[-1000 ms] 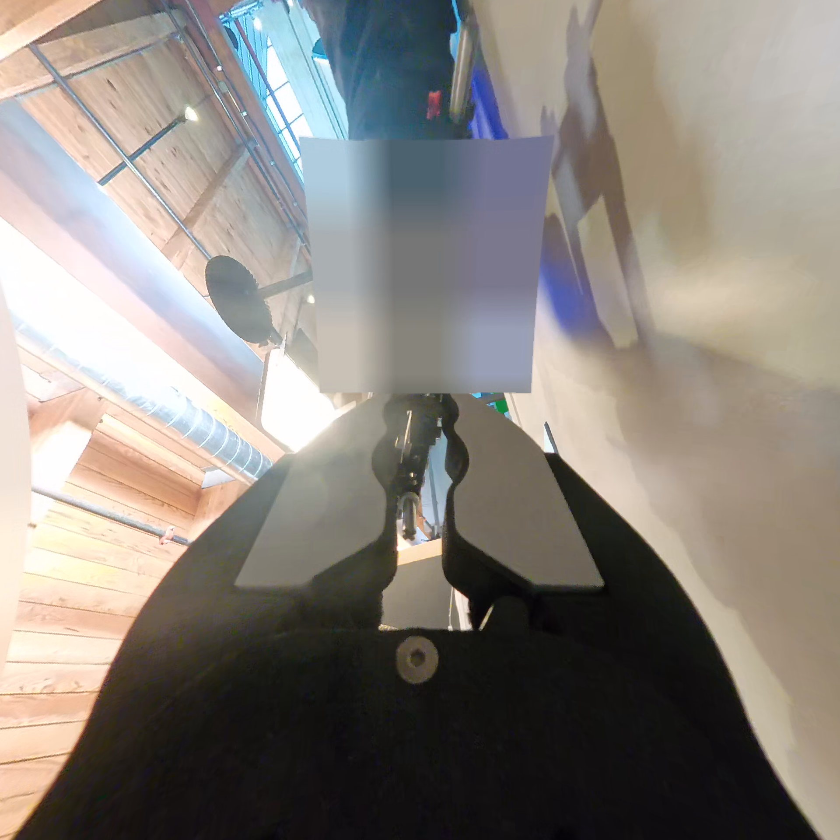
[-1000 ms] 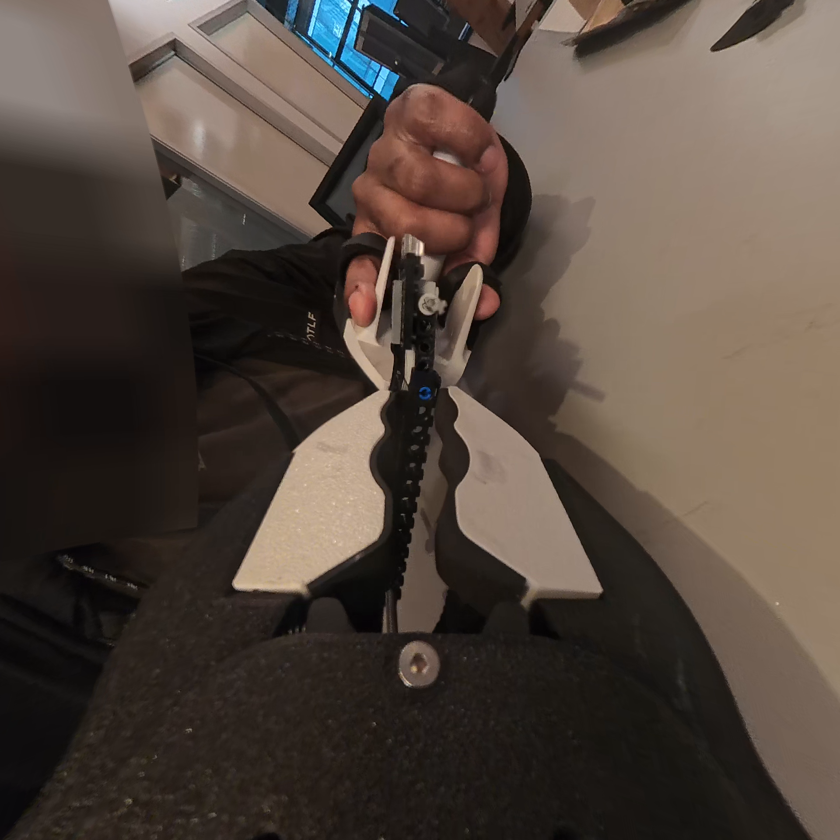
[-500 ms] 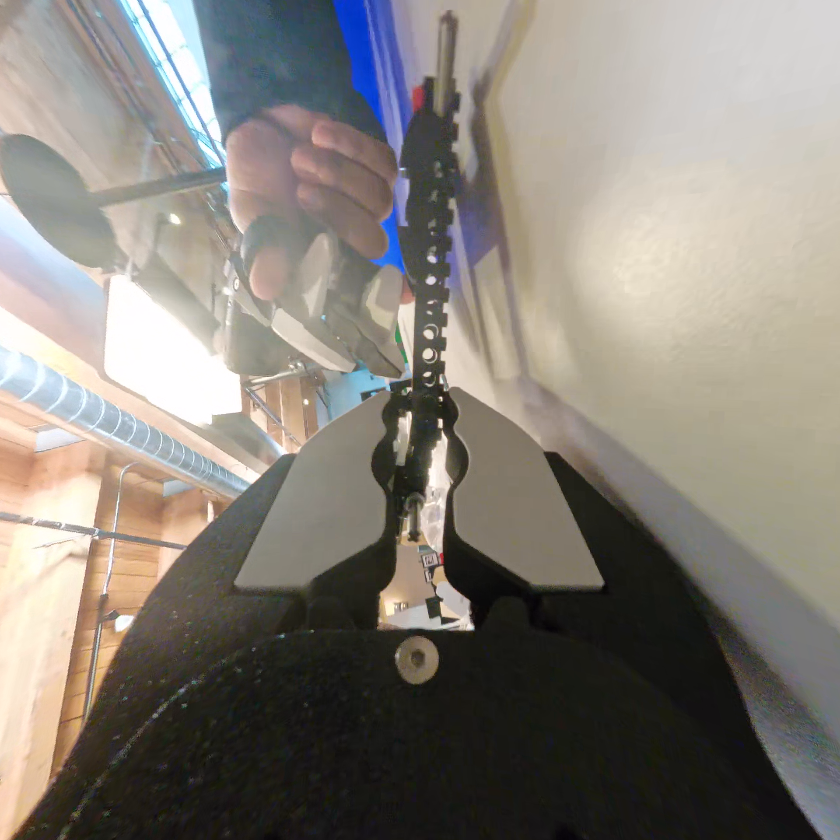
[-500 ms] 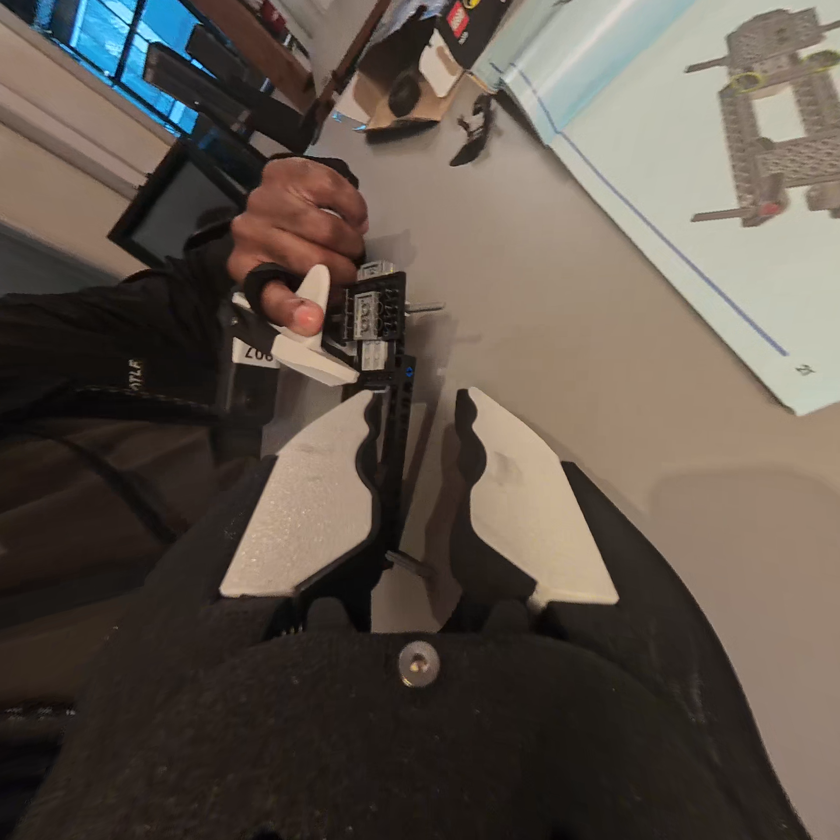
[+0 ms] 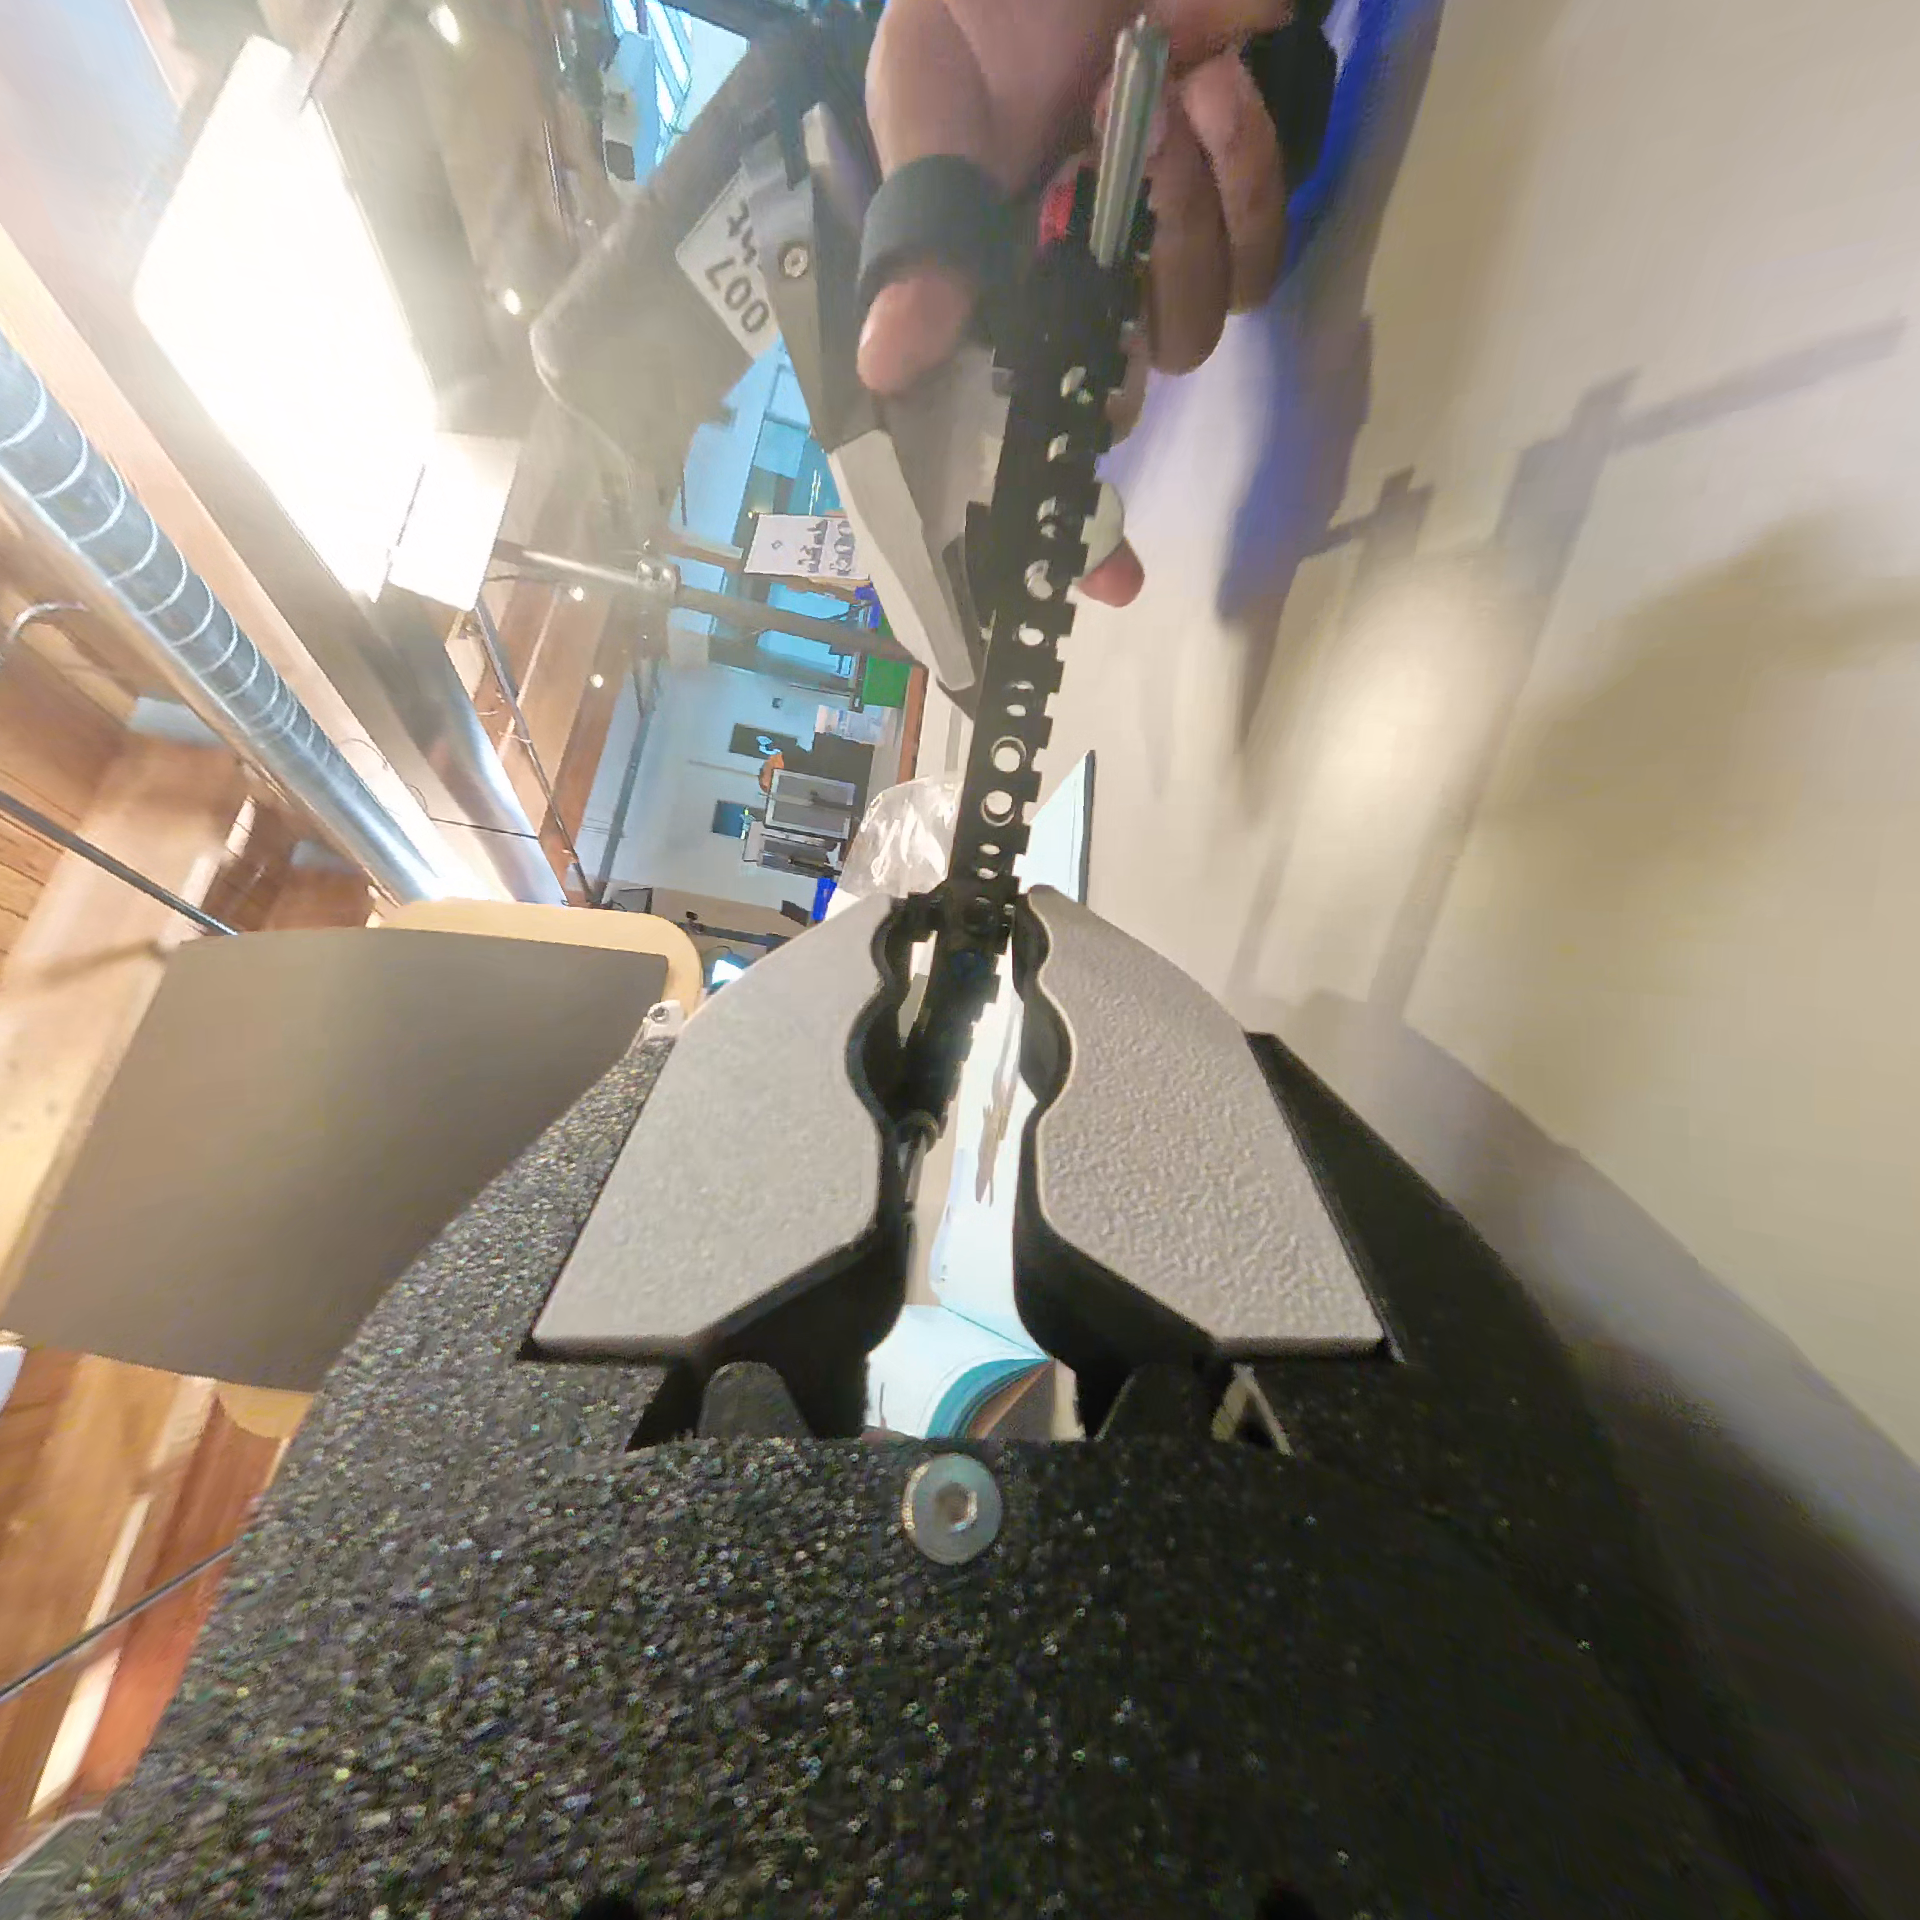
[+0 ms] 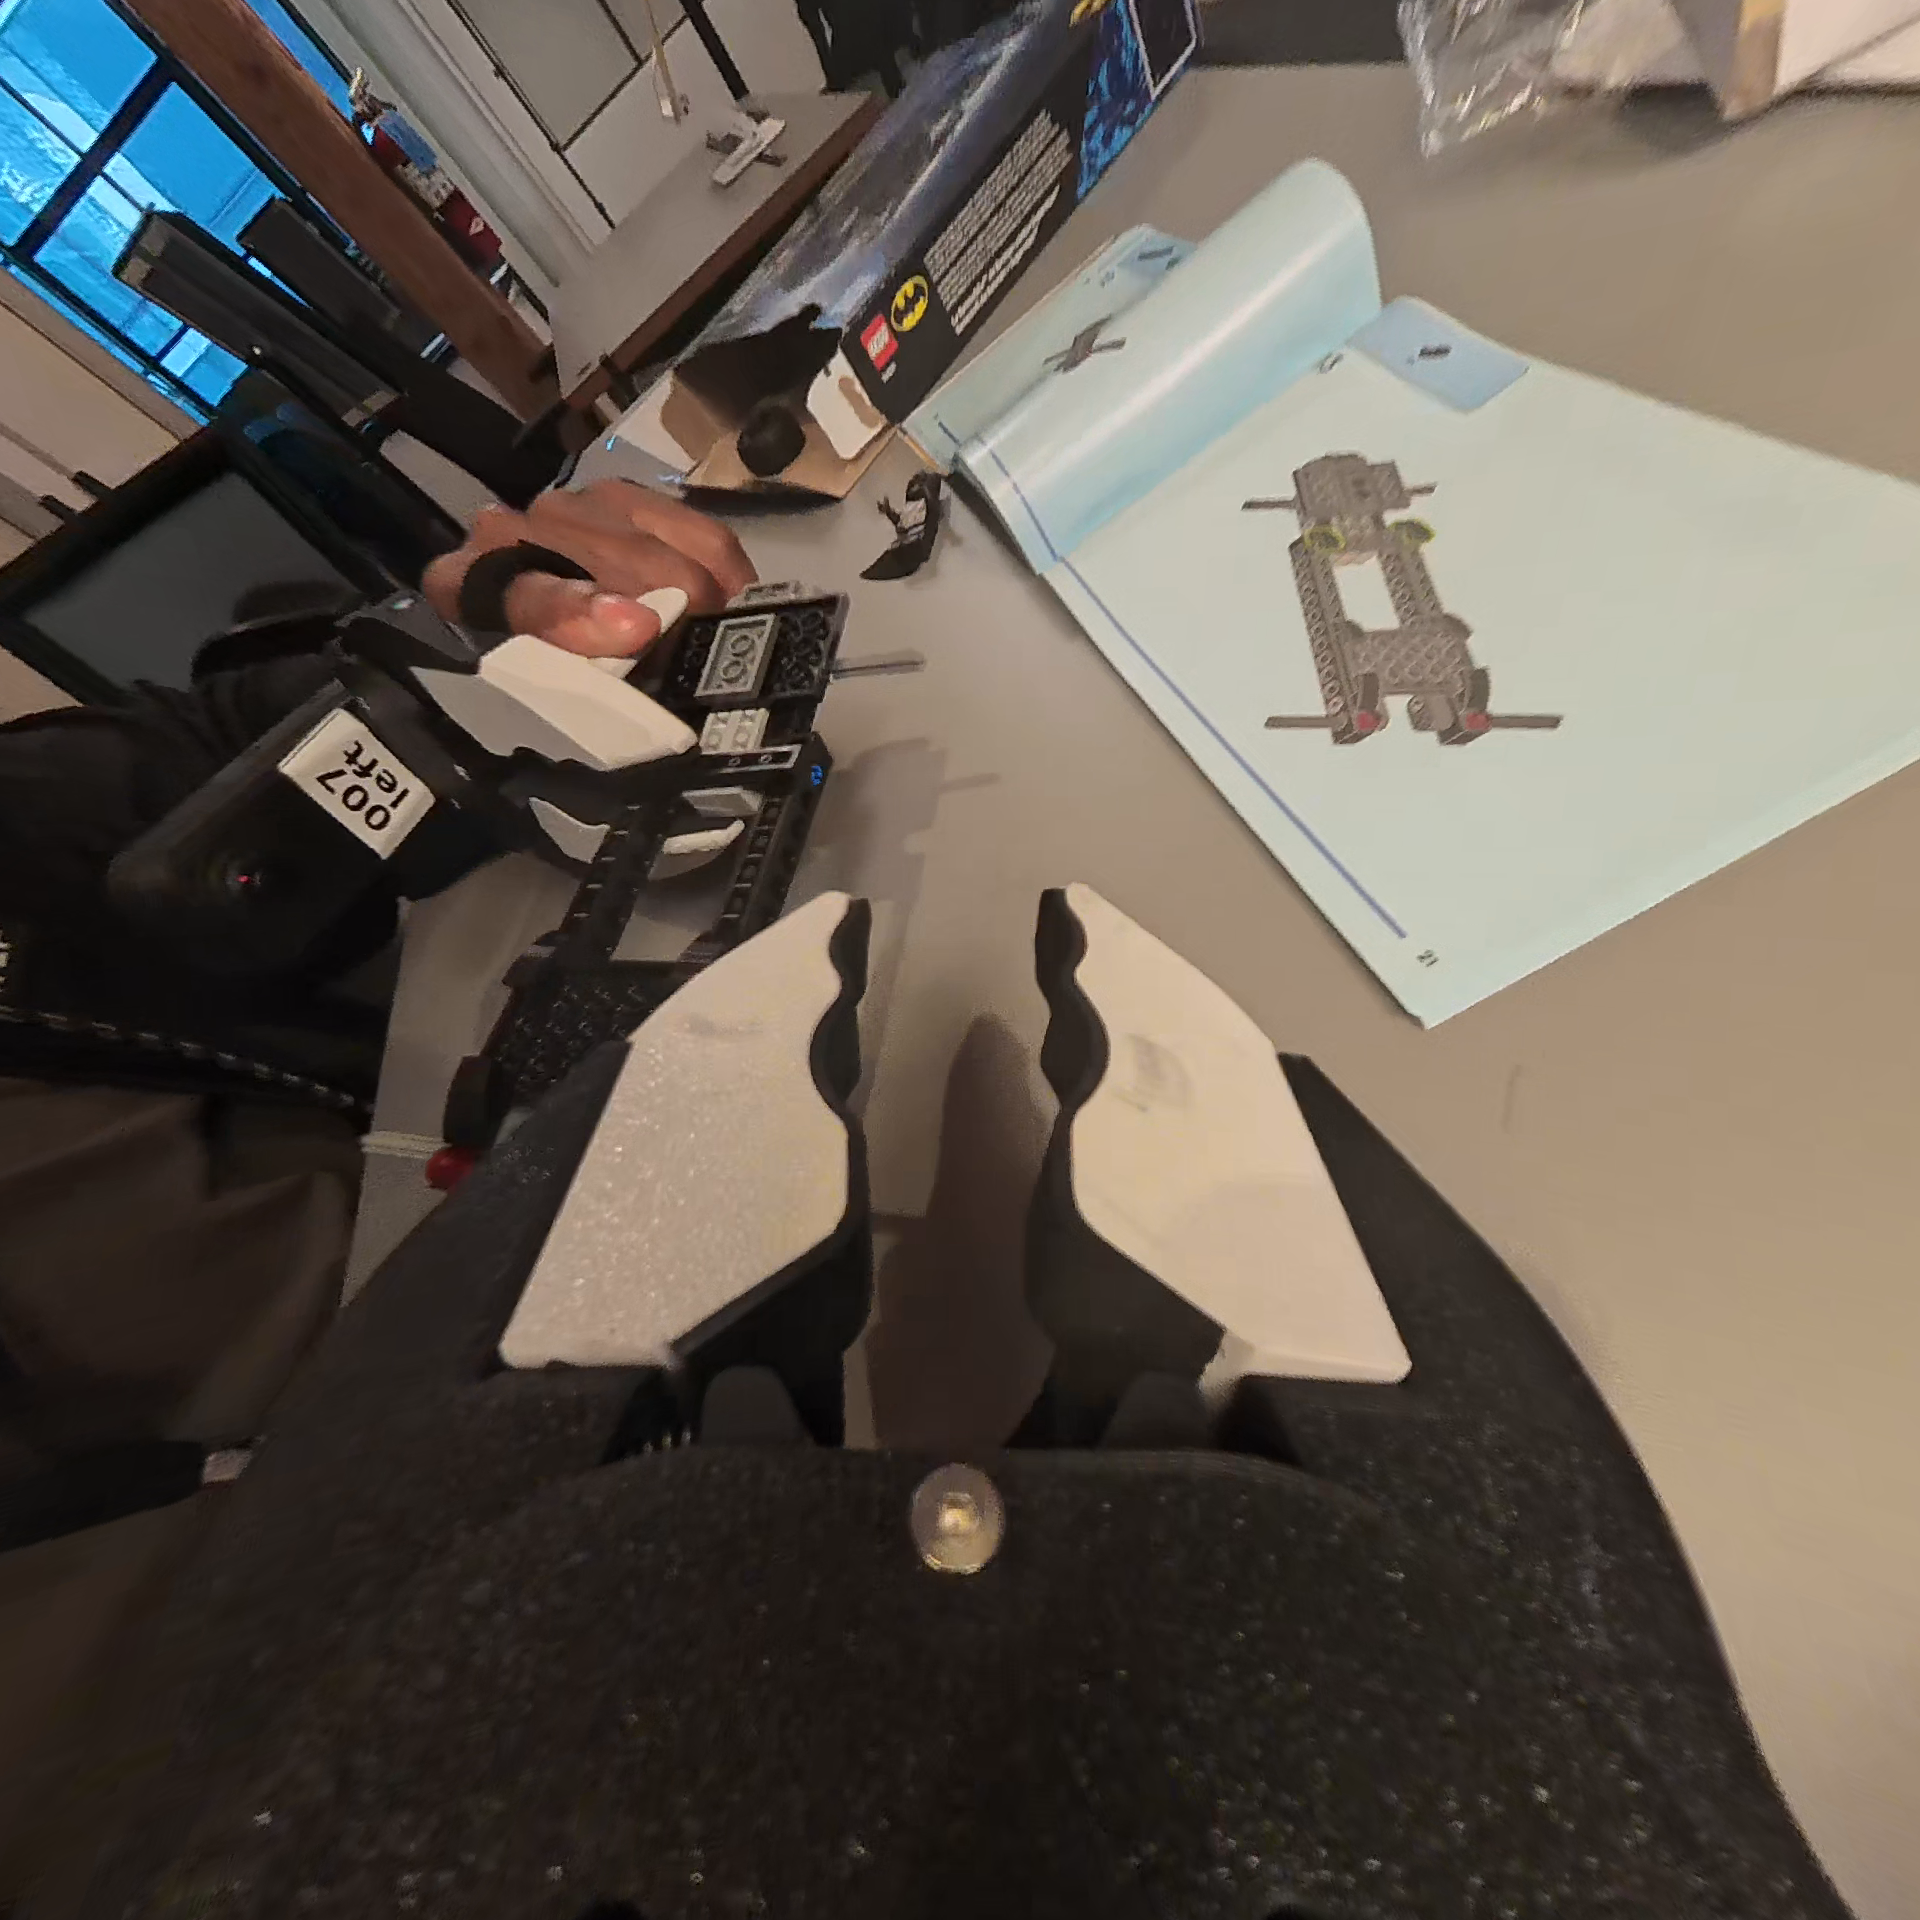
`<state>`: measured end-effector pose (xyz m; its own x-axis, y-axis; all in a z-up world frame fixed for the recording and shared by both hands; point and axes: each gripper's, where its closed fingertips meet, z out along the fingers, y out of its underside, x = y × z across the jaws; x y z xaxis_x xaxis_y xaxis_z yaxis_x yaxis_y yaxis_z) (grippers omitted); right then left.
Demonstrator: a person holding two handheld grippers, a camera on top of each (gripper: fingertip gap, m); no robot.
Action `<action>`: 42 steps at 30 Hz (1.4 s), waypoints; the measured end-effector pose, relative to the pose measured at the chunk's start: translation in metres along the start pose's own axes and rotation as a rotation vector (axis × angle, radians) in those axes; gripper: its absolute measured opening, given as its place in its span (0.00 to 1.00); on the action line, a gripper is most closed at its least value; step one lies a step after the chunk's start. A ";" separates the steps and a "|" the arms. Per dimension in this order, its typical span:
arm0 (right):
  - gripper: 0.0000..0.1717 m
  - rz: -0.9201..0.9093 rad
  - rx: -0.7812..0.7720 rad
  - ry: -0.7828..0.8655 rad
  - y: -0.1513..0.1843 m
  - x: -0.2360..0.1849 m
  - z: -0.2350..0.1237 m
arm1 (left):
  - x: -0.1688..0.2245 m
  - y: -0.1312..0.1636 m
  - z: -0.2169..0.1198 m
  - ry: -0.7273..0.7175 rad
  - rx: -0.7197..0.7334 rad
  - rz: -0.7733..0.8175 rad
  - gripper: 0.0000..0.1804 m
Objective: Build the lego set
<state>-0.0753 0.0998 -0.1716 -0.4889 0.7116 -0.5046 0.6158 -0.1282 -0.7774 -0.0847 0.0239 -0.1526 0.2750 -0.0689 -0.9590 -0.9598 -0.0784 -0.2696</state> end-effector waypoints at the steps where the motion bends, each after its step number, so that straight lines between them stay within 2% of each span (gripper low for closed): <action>1: 0.18 -0.020 0.023 0.013 -0.004 0.002 -0.002 | 0.000 0.001 0.000 0.003 0.002 -0.011 0.10; 7: 0.18 -0.111 0.137 0.108 -0.024 0.017 -0.018 | -0.004 0.004 -0.001 0.000 0.023 -0.105 0.10; 12: 0.18 -0.213 0.121 0.167 -0.021 0.026 -0.018 | -0.021 0.000 -0.005 -0.019 0.103 -0.309 0.10; 14: 0.21 -0.316 0.139 0.124 -0.024 0.011 -0.014 | -0.026 -0.007 -0.008 -0.012 0.165 -0.393 0.10; 19: 0.26 -0.714 0.225 0.048 -0.024 -0.038 -0.004 | -0.035 -0.027 -0.016 -0.002 0.311 -0.519 0.10; 24: 0.25 -0.881 0.297 -0.031 -0.023 -0.078 0.007 | -0.038 -0.044 -0.021 0.028 0.405 -0.600 0.10; 31: 0.18 -0.951 0.361 -0.053 -0.024 -0.099 0.012 | -0.040 -0.054 -0.026 0.042 0.473 -0.625 0.10; 42: 0.16 -1.111 0.352 -0.030 -0.008 -0.111 0.015 | -0.030 -0.064 -0.026 0.099 0.520 -0.614 0.10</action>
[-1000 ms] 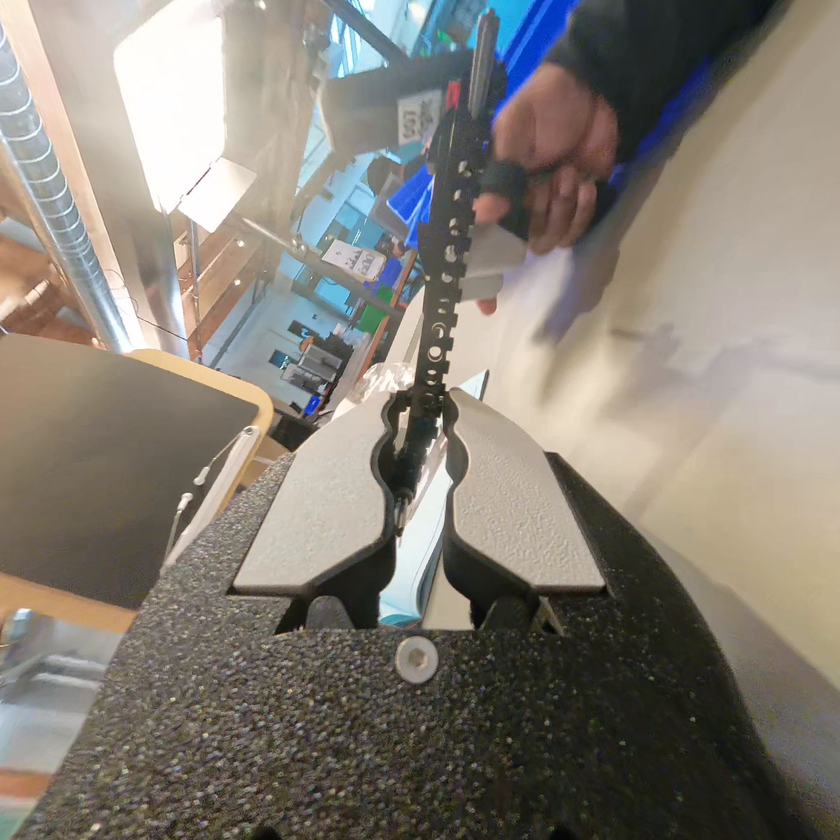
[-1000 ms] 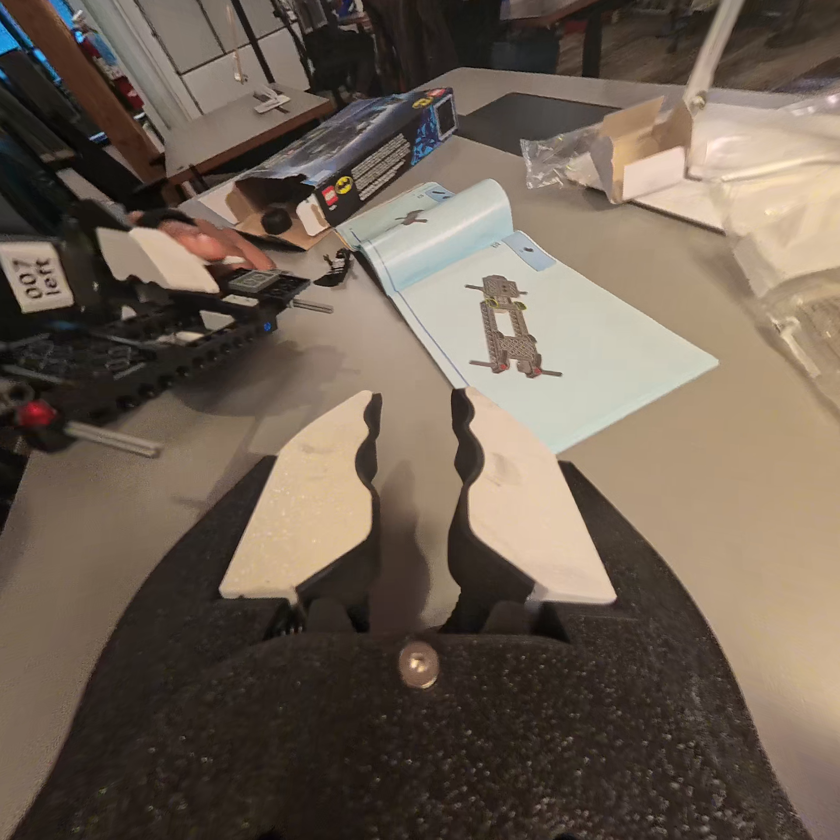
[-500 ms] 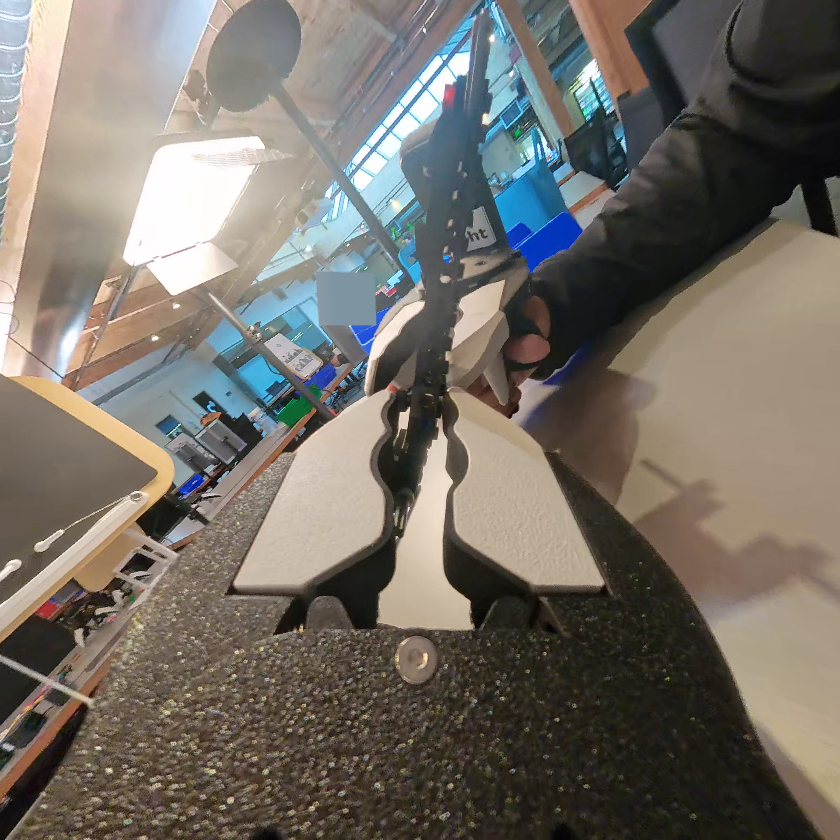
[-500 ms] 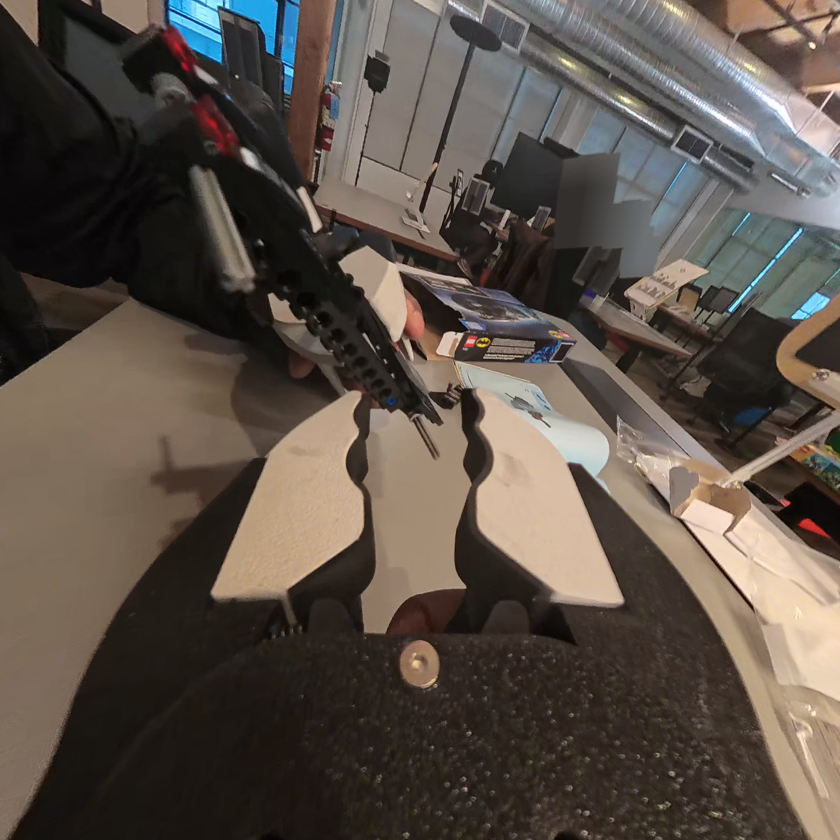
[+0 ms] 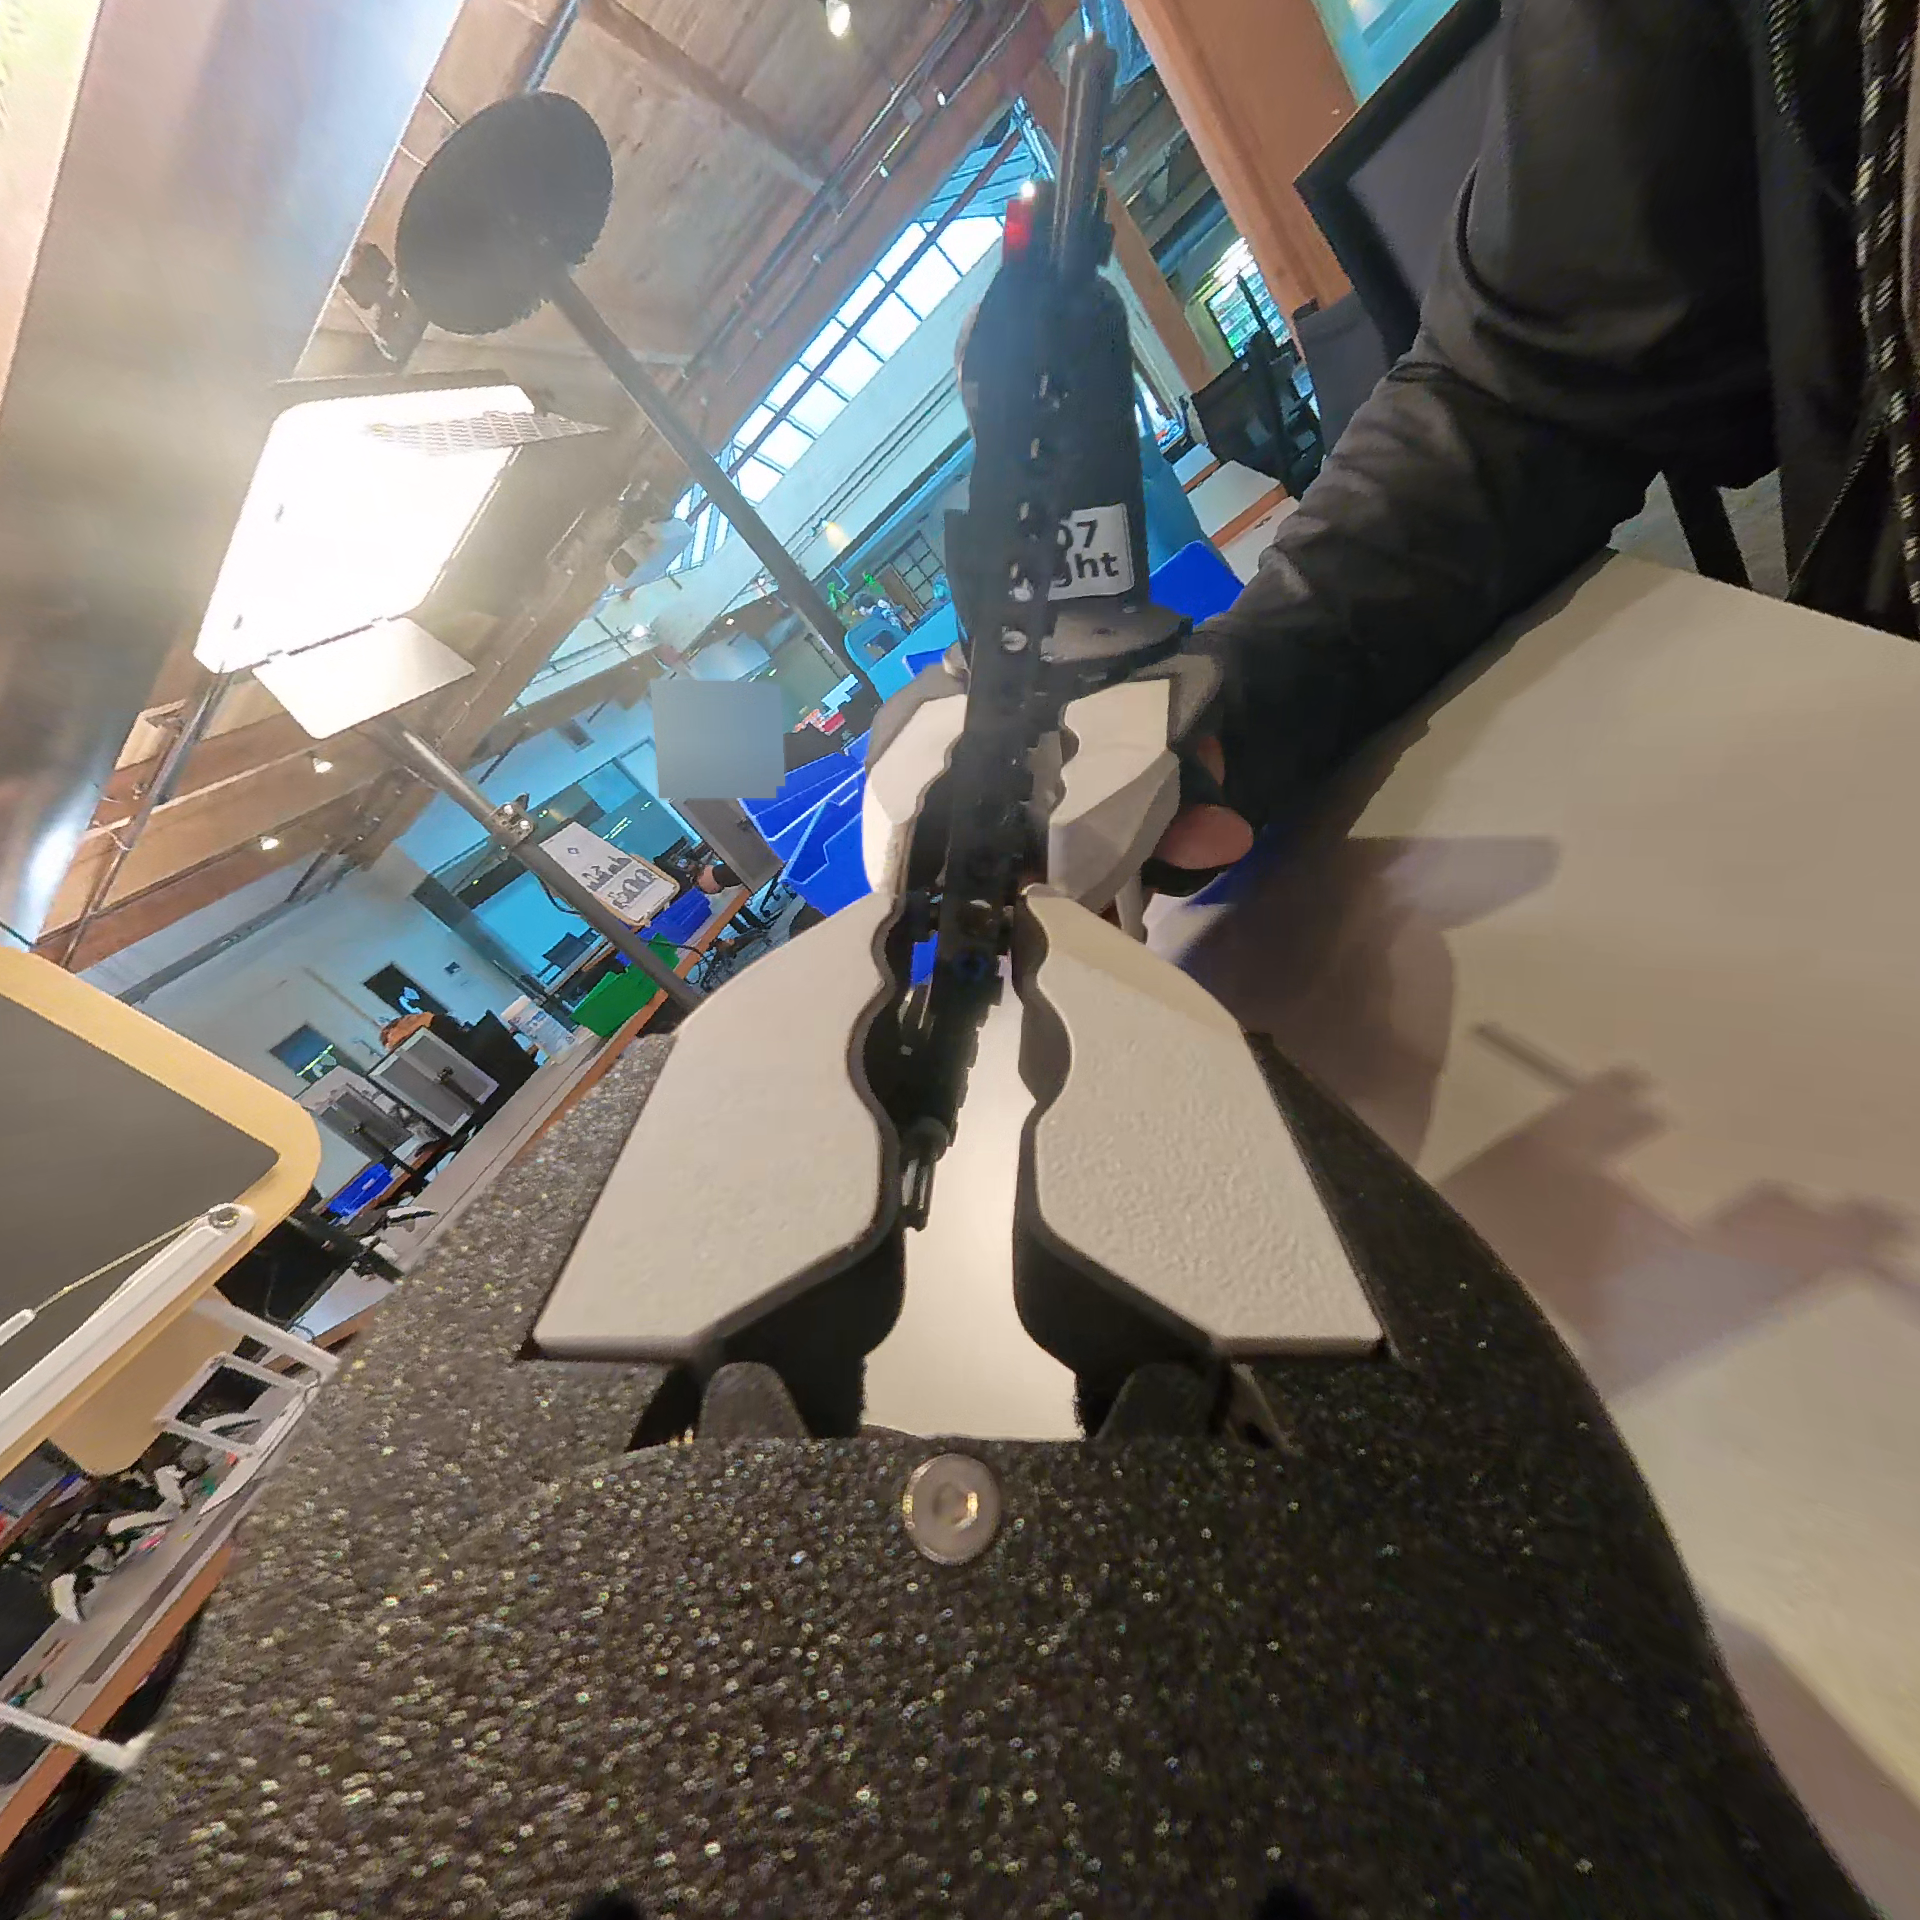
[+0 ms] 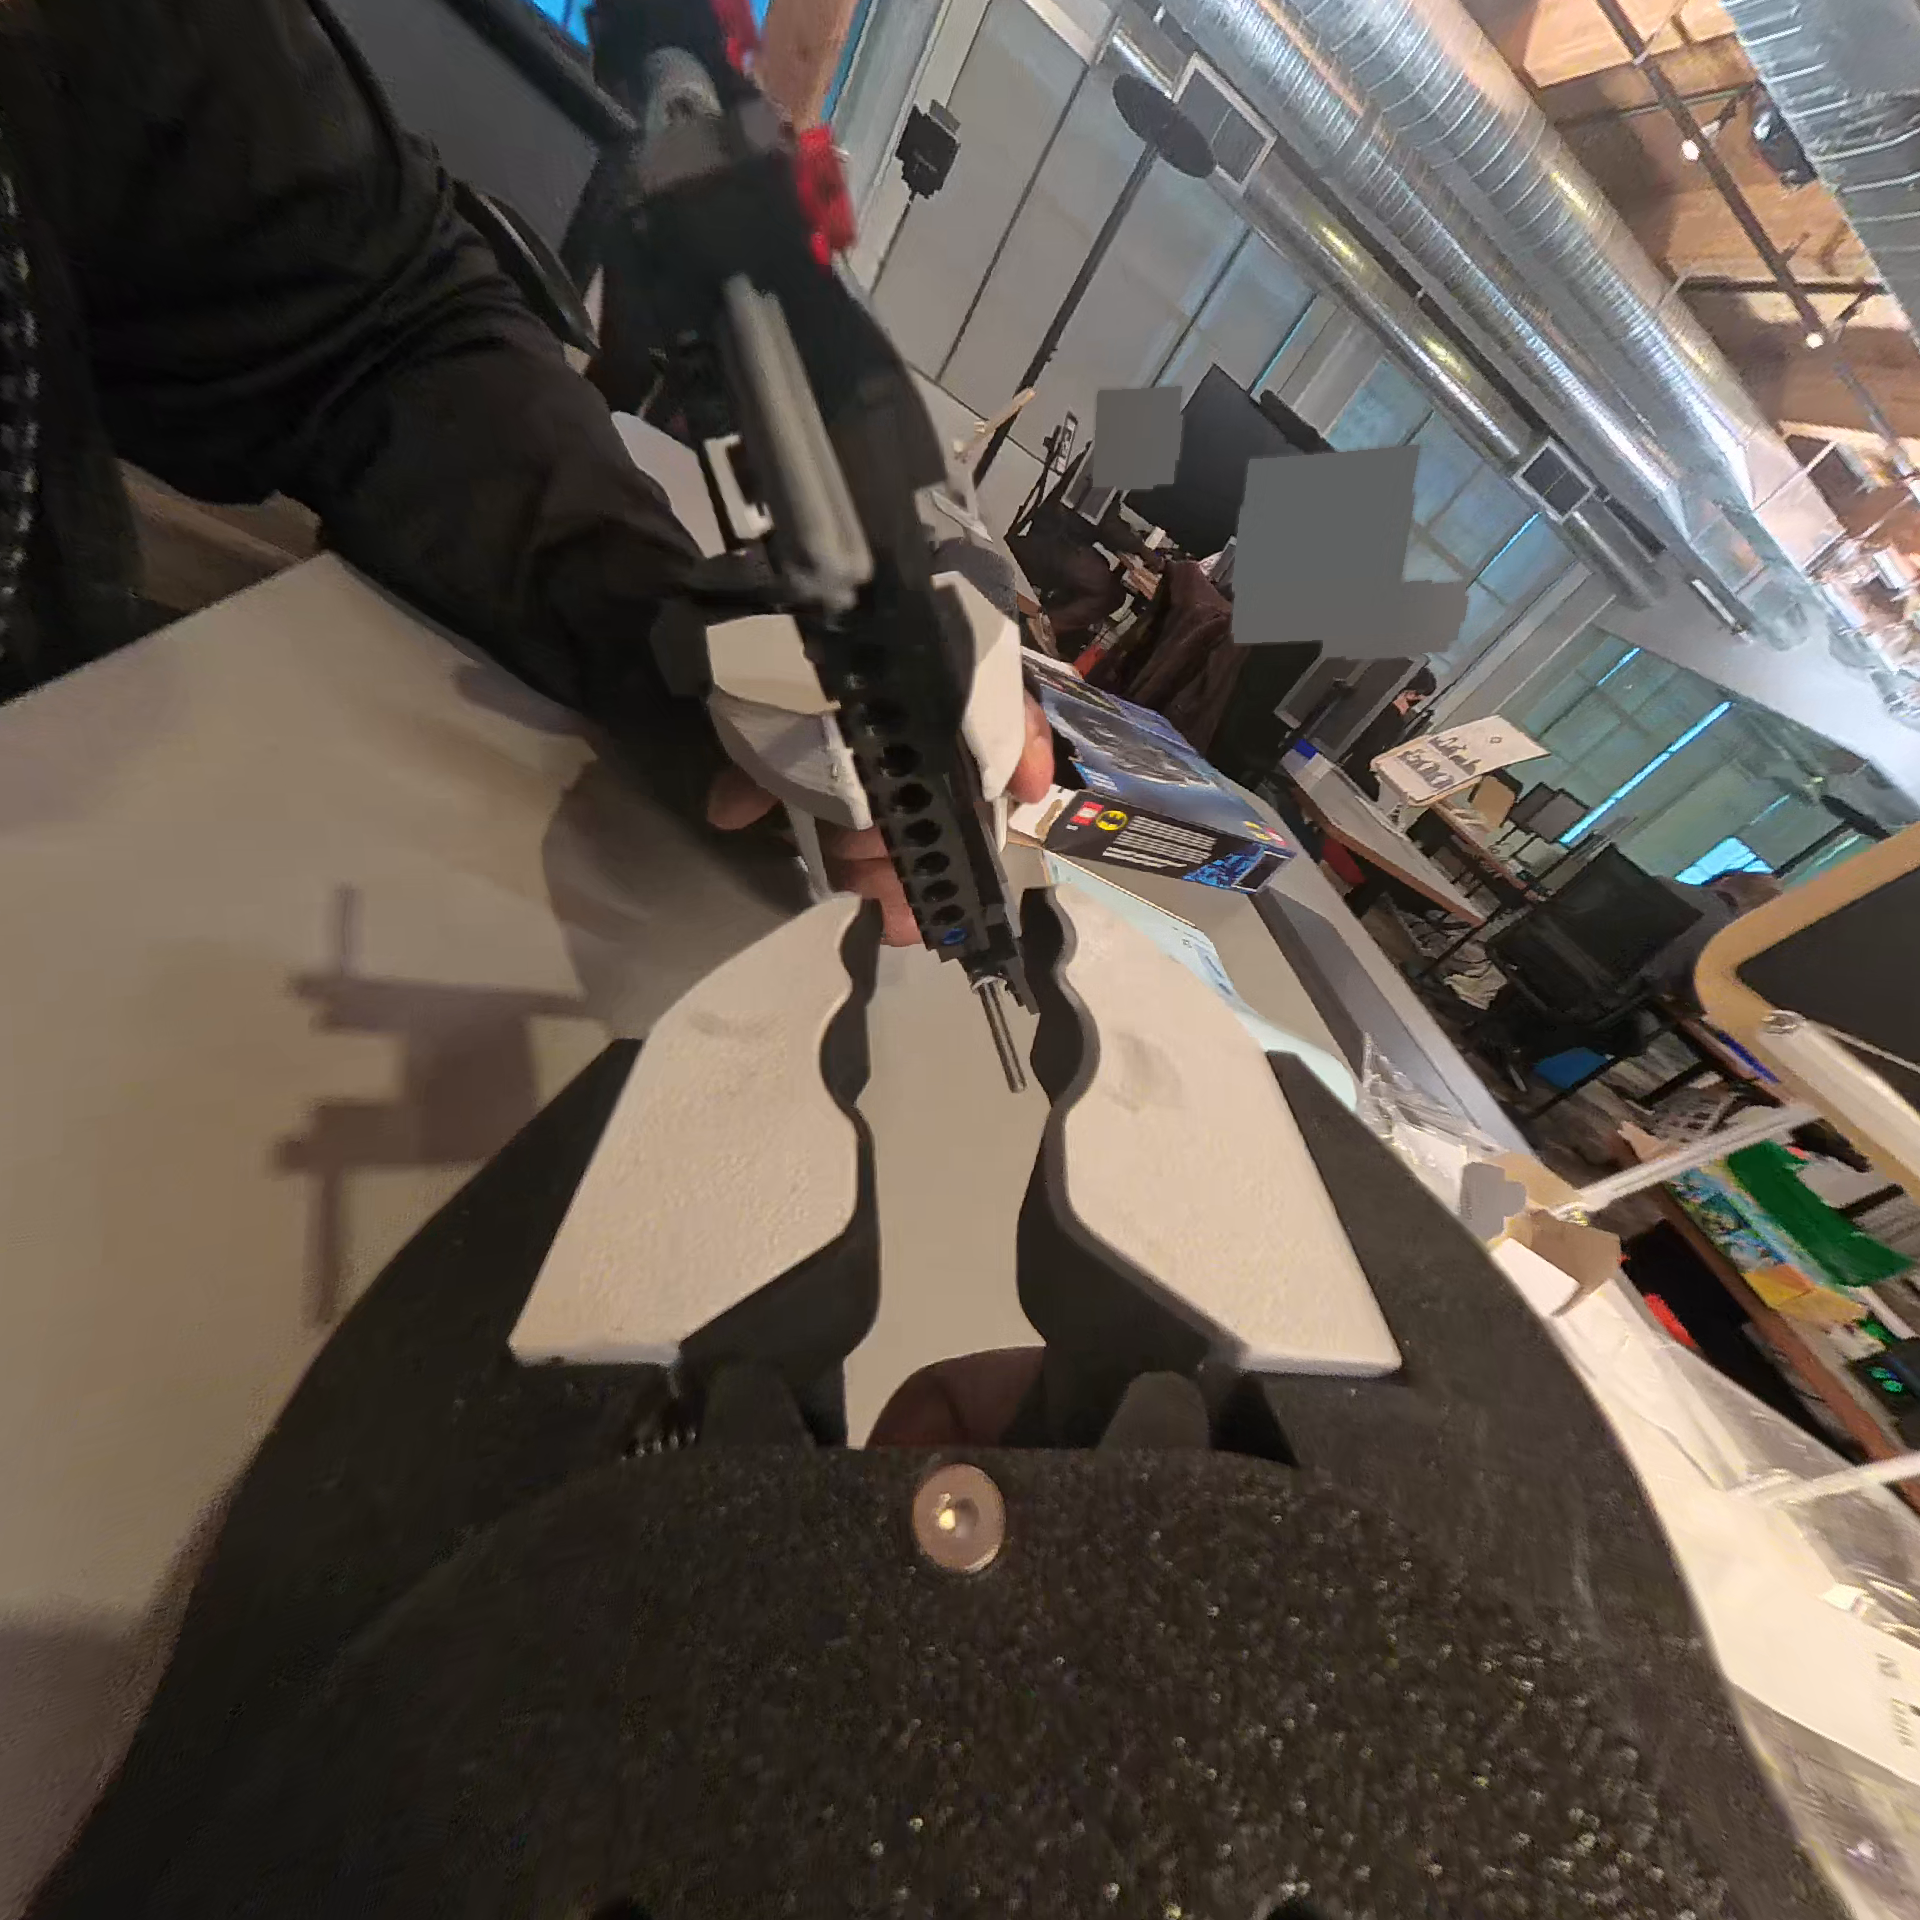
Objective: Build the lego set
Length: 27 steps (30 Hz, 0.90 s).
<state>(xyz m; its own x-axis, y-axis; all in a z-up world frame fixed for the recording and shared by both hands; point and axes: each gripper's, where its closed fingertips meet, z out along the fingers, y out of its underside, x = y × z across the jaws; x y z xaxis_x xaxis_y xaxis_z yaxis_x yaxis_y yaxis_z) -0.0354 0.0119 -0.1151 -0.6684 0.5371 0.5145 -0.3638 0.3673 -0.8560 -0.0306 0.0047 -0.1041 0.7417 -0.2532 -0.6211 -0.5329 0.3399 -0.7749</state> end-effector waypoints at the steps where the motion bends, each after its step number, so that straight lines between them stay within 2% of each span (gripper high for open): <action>1: 0.14 -0.017 -0.003 0.011 0.000 0.000 0.001 | 0.001 0.000 0.000 0.005 0.002 -0.004 0.10; 3: 0.11 -0.054 -0.010 0.037 0.000 -0.001 0.002 | 0.002 0.003 0.001 0.012 -0.002 -0.001 0.10; 12: 0.10 -0.332 -0.089 0.180 0.011 0.001 0.001 | 0.004 0.014 0.007 -0.037 -0.091 0.119 0.13; 18: 0.09 -0.383 -0.108 0.214 0.014 0.003 -0.001 | 0.002 0.018 0.010 -0.090 -0.142 0.195 0.16; 27: 0.09 -0.564 -0.133 0.288 0.011 0.004 -0.003 | 0.000 0.016 0.013 -0.177 -0.205 0.409 0.18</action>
